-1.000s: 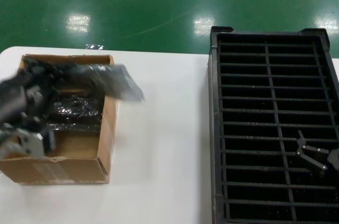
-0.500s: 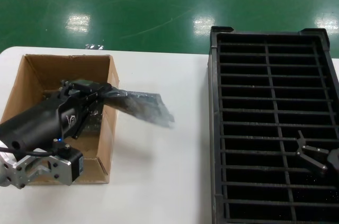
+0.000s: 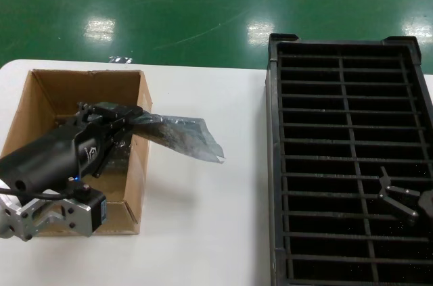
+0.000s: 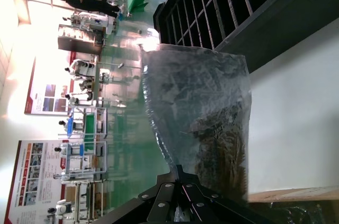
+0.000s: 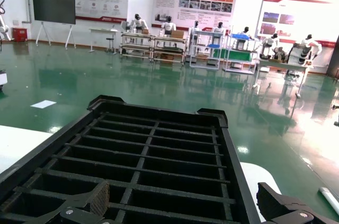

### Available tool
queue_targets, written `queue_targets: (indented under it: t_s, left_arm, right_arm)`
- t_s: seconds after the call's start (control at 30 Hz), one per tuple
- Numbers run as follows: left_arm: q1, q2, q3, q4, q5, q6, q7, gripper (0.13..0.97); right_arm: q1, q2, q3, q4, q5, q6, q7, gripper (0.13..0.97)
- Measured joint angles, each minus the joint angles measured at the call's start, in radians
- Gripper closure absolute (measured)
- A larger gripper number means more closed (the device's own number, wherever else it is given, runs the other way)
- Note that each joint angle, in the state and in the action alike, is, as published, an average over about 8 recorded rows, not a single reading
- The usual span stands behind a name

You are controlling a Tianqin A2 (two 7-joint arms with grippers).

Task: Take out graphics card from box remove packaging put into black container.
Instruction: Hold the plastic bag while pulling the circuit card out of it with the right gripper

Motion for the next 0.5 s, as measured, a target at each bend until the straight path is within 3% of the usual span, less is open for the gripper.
queue_targets:
  t_s: [0.23, 0.5]
  left_arm:
    - [0.0, 0.0, 0.0, 0.0, 0.0, 0.0, 0.0, 0.958]
    - [0.0, 0.0, 0.0, 0.0, 0.0, 0.0, 0.0, 0.958]
  right_arm:
    - [0.016, -0.003, -0.038, 0.005, 0.003, 0.023, 0.001, 0.129]
    - [0.068, 0.014, -0.171, 0.021, 0.012, 0.063, -0.018, 0.129]
